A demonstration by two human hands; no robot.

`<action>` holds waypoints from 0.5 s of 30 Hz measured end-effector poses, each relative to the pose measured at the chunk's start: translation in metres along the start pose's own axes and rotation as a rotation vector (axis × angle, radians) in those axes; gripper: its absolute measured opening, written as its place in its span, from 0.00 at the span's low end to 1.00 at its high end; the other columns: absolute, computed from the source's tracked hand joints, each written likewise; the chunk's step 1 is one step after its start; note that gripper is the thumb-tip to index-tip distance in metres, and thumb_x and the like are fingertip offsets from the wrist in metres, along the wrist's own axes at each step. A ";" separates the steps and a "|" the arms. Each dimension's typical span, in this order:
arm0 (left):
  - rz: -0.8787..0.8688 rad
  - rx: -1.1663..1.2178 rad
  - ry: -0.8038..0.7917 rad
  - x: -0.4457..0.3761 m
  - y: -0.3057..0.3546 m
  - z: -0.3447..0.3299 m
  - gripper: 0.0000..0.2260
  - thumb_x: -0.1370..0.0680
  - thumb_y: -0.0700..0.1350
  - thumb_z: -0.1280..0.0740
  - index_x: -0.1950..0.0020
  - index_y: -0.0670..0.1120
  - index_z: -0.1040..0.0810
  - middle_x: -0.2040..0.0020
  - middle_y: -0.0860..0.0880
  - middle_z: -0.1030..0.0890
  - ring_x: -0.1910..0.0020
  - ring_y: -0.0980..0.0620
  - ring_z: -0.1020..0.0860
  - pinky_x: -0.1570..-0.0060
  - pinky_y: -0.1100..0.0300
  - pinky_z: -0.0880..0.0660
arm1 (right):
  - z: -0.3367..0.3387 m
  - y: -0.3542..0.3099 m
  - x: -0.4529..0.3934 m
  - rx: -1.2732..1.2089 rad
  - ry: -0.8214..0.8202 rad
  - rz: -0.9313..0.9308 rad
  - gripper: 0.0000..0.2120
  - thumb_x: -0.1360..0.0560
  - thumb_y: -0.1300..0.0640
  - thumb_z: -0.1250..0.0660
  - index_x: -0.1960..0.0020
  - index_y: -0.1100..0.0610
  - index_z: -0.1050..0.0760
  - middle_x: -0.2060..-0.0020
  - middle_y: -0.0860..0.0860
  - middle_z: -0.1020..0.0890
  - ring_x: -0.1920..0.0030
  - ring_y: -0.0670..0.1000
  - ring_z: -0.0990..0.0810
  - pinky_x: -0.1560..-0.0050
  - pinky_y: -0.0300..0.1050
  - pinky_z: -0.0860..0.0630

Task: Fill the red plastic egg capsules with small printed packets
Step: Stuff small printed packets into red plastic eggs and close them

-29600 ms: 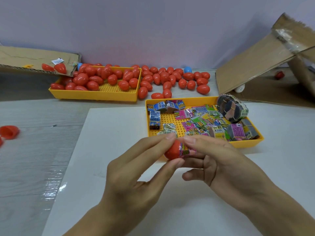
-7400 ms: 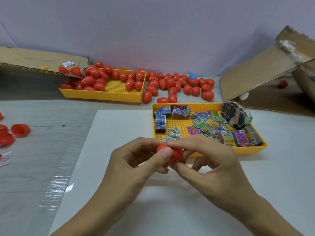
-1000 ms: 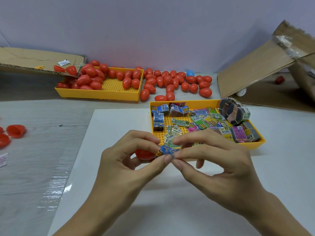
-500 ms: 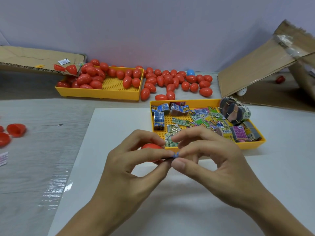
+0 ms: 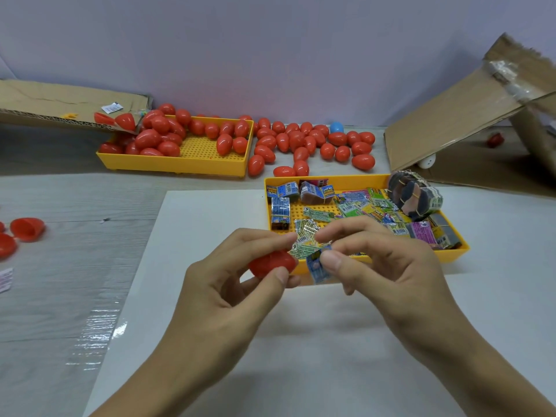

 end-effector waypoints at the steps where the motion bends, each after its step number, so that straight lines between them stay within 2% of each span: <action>1: 0.004 -0.002 0.012 0.000 0.000 -0.001 0.15 0.27 0.34 0.33 0.44 0.45 0.16 0.49 0.47 0.18 0.49 0.45 0.17 0.52 0.61 0.19 | -0.001 0.000 0.000 -0.002 -0.001 -0.003 0.06 0.30 0.60 0.28 0.64 0.52 0.16 0.53 0.50 0.17 0.53 0.46 0.18 0.66 0.33 0.26; 6: 0.008 -0.023 0.043 0.002 0.000 0.001 0.18 0.30 0.43 0.24 0.42 0.53 0.19 0.49 0.48 0.16 0.49 0.45 0.17 0.53 0.60 0.19 | -0.004 -0.004 0.000 0.021 0.008 -0.012 0.11 0.30 0.59 0.29 0.67 0.45 0.17 0.53 0.49 0.17 0.52 0.45 0.18 0.66 0.32 0.26; 9: -0.008 -0.032 0.045 0.002 -0.001 0.001 0.18 0.31 0.47 0.25 0.42 0.54 0.20 0.47 0.48 0.15 0.47 0.46 0.17 0.53 0.59 0.19 | -0.005 -0.004 0.001 0.009 0.012 -0.047 0.12 0.31 0.57 0.29 0.69 0.44 0.18 0.52 0.48 0.17 0.52 0.43 0.18 0.65 0.34 0.24; 13: -0.032 -0.066 0.028 0.002 -0.002 0.000 0.19 0.30 0.48 0.24 0.41 0.55 0.21 0.46 0.48 0.16 0.47 0.45 0.17 0.54 0.51 0.17 | -0.007 0.004 0.002 -0.097 0.012 -0.157 0.03 0.34 0.57 0.26 0.65 0.52 0.14 0.50 0.49 0.17 0.51 0.43 0.18 0.64 0.37 0.24; 15: -0.036 -0.049 0.022 0.002 -0.003 0.001 0.18 0.30 0.46 0.25 0.41 0.54 0.20 0.46 0.48 0.16 0.46 0.44 0.17 0.53 0.53 0.17 | -0.007 0.009 0.002 -0.119 0.021 -0.199 0.02 0.36 0.57 0.25 0.63 0.54 0.14 0.49 0.49 0.16 0.53 0.43 0.18 0.64 0.38 0.24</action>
Point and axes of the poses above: each hand's wrist, its own x-axis away from the middle knuckle, its own z-axis out of the back of the hand, y = z × x, the point moved 2 cm from there along -x, towards the middle knuckle
